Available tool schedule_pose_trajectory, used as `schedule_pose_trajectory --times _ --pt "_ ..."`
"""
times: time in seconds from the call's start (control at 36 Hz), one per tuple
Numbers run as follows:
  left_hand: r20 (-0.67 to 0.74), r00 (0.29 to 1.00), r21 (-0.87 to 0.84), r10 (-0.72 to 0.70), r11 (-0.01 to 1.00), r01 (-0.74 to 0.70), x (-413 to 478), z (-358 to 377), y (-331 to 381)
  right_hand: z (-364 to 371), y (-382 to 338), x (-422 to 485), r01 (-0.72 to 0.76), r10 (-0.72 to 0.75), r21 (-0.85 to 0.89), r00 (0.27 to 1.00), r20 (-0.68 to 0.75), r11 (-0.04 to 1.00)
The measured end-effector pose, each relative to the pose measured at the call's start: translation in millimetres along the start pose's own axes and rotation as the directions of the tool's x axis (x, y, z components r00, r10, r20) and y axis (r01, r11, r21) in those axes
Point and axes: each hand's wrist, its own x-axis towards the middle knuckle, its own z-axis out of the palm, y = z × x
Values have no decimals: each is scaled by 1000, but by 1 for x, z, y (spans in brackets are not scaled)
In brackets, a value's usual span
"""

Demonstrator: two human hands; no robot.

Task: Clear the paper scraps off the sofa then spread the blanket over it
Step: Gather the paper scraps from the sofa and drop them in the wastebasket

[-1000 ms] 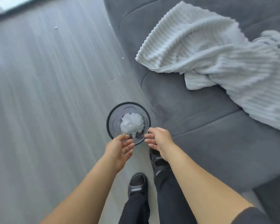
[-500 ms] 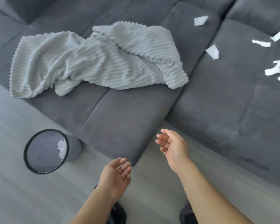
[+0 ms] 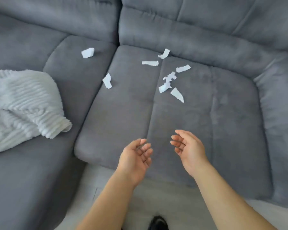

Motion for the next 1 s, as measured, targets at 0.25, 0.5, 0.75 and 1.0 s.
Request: schedule_pose_trajectory --times 0.25,0.5,0.75,1.0 --pt "183 975 153 123 977 -152 90 69 74 3 -68 158 229 -274 -334 957 -94 914" --pt "458 867 134 195 949 -284 225 101 125 7 -62 298 511 -632 -749 758 160 423" --pt "437 870 177 229 926 -333 263 121 124 -2 -51 318 671 -739 -660 624 255 339" --pt "492 859 277 138 911 -304 243 111 115 30 -89 263 773 -556 -450 635 537 447"
